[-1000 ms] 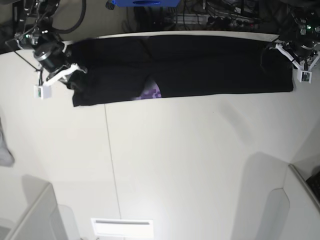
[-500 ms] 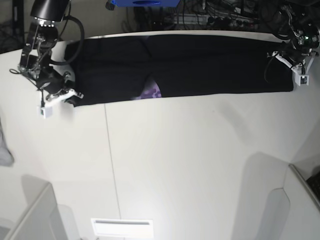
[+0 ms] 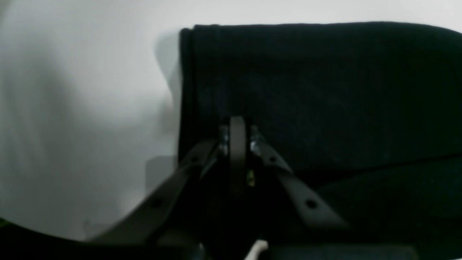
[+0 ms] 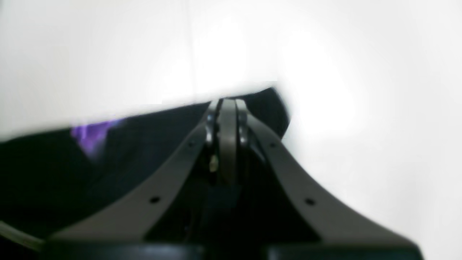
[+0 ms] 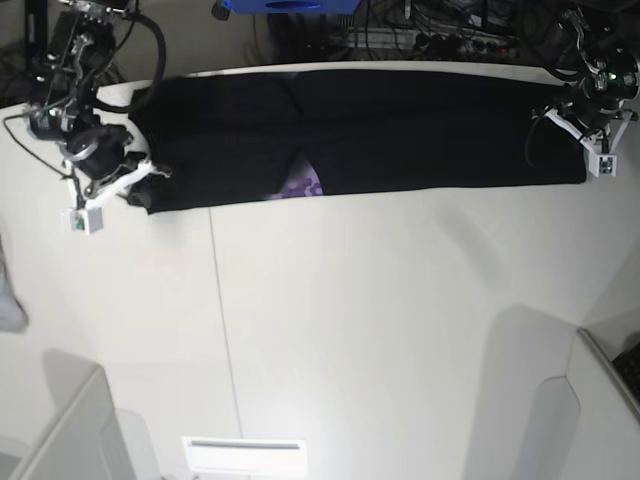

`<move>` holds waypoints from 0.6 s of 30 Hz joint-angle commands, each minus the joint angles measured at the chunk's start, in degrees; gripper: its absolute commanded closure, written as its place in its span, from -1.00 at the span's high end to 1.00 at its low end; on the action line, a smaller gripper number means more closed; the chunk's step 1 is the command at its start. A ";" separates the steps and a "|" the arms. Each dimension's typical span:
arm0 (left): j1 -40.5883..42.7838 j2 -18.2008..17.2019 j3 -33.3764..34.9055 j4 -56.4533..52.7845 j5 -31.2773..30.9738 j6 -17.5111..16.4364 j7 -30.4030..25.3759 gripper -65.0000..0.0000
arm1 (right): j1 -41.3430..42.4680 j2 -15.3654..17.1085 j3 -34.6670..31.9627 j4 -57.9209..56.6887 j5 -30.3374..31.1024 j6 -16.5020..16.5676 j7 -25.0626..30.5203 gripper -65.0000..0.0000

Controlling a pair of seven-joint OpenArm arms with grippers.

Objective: Fold the T-shirt properly
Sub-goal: 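Lower the folded edge and pull it taut with both grippers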

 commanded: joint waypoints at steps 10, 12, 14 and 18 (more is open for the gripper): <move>-1.21 -1.02 4.08 -7.88 1.23 0.60 -5.43 -1.00 | -4.10 -1.11 0.06 -10.93 0.53 0.65 3.67 -1.00; -1.74 -0.76 6.54 -9.72 5.80 2.27 -7.63 -1.00 | -3.13 -1.02 0.06 -14.27 0.53 0.65 4.20 -1.00; -1.91 -0.41 8.57 -10.78 9.23 2.54 -8.69 -1.00 | -2.25 0.30 0.06 -17.26 0.44 0.65 5.61 -1.00; -3.23 0.38 10.41 -11.31 10.55 2.54 -8.60 -1.00 | -0.41 1.62 0.24 -22.27 0.44 0.39 7.98 -1.00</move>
